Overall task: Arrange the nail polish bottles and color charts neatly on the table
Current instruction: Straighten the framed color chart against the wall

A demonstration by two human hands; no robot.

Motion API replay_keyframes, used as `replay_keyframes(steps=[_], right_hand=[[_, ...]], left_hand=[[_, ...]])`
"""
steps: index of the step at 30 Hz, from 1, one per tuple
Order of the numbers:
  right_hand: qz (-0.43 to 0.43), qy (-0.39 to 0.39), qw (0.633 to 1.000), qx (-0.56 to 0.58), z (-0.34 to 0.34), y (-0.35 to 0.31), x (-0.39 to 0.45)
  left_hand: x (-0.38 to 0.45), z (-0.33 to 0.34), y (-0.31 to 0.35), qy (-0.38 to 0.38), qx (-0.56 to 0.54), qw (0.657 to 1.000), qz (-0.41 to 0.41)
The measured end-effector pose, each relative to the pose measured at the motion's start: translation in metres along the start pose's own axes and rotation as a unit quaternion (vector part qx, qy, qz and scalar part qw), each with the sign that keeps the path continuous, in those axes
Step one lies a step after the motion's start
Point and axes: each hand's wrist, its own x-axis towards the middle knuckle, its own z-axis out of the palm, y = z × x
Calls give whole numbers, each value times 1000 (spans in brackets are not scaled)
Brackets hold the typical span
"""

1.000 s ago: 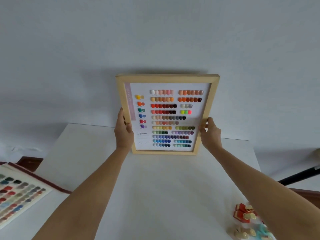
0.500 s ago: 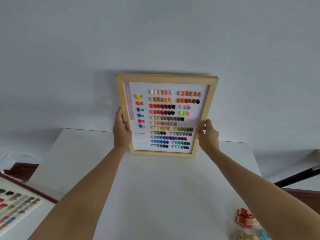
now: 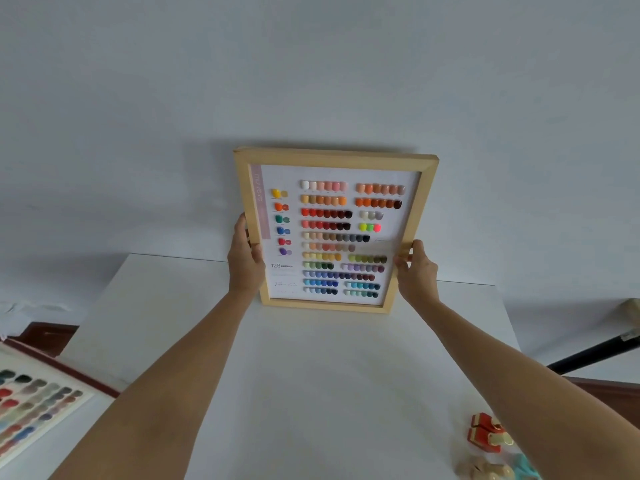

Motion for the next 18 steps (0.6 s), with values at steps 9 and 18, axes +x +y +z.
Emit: replay_keyframes(steps=[9, 18], right_hand=[[0, 9, 1000, -4, 1, 2, -2], [4, 7, 1000, -2, 2, 1, -5]], left_hand=[[0, -1, 0, -8, 5, 1000, -13], [-2, -3, -1, -11, 11, 1000, -13]])
